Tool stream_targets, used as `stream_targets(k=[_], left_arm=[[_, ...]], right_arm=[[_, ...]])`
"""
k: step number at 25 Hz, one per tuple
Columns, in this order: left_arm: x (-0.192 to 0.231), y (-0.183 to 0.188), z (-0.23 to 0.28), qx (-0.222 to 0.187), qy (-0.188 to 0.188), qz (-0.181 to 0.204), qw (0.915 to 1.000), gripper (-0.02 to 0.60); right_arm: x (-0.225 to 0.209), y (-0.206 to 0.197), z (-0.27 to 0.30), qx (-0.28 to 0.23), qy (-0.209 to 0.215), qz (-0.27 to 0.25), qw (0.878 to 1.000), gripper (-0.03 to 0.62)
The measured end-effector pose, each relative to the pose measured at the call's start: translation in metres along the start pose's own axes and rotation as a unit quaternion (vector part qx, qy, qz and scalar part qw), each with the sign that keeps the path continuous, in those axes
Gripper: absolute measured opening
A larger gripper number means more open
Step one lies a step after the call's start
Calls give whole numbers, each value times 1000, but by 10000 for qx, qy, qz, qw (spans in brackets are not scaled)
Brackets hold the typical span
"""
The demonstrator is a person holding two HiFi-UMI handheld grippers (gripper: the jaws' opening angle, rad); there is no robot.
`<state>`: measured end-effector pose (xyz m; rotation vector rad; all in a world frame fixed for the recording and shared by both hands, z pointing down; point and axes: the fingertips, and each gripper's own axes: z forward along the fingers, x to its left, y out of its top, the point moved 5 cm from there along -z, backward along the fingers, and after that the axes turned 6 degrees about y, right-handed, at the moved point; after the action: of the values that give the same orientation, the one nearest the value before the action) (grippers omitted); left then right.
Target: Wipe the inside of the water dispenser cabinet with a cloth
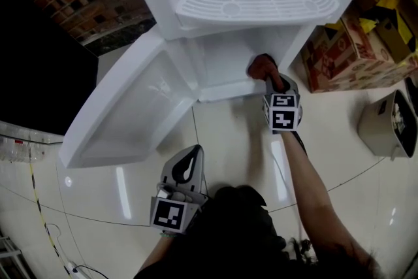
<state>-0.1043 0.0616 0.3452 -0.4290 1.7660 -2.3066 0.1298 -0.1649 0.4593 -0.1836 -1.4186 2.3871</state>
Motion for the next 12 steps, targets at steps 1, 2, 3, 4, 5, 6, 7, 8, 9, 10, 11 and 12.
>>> stream_targets(k=[1, 2, 3, 4, 5, 6, 7, 8, 9, 10, 11, 12], left_arm=[[0, -1, 0, 4, -1, 13, 10000, -23], [0, -2, 1, 8, 3, 24, 10000, -23], [0, -3, 1, 13, 15, 28, 10000, -23], [1, -4, 2, 20, 34, 23, 10000, -23], [1, -5, 3, 29, 57, 14, 10000, -23], [1, -7, 4, 35, 79, 5, 10000, -23], [1, -8, 4, 38, 97, 0, 9999, -23], [1, -9, 4, 39, 112, -4, 9999, -23], [1, -9, 5, 42, 125, -7, 9999, -23], [1, -10, 6, 44, 134, -5, 9999, -23], [0, -10, 7, 42, 137, 2, 9999, -23], [-1, -10, 8, 32, 134, 10, 9999, -23]], right_arm=[[1, 1, -3, -76, 43, 24, 10000, 78], [4, 0, -6, -165, 95, 35, 9998, 78], [10, 1, -12, -265, 165, 49, 9995, 78], [19, 2, -19, -375, 255, 80, 9989, 78], [29, 2, -28, -486, 358, 132, 9981, 78], [41, 2, -39, -589, 460, 204, 9970, 78], [52, 1, -49, -678, 546, 289, 9958, 78], [62, -3, -60, -752, 615, 377, 9946, 77], [70, -6, -71, -815, 681, 466, 9932, 77], [78, -9, -82, -875, 751, 551, 9918, 77], [85, -10, -93, -939, 823, 622, 9902, 77], [90, -10, -104, -1006, 896, 677, 9886, 77]])
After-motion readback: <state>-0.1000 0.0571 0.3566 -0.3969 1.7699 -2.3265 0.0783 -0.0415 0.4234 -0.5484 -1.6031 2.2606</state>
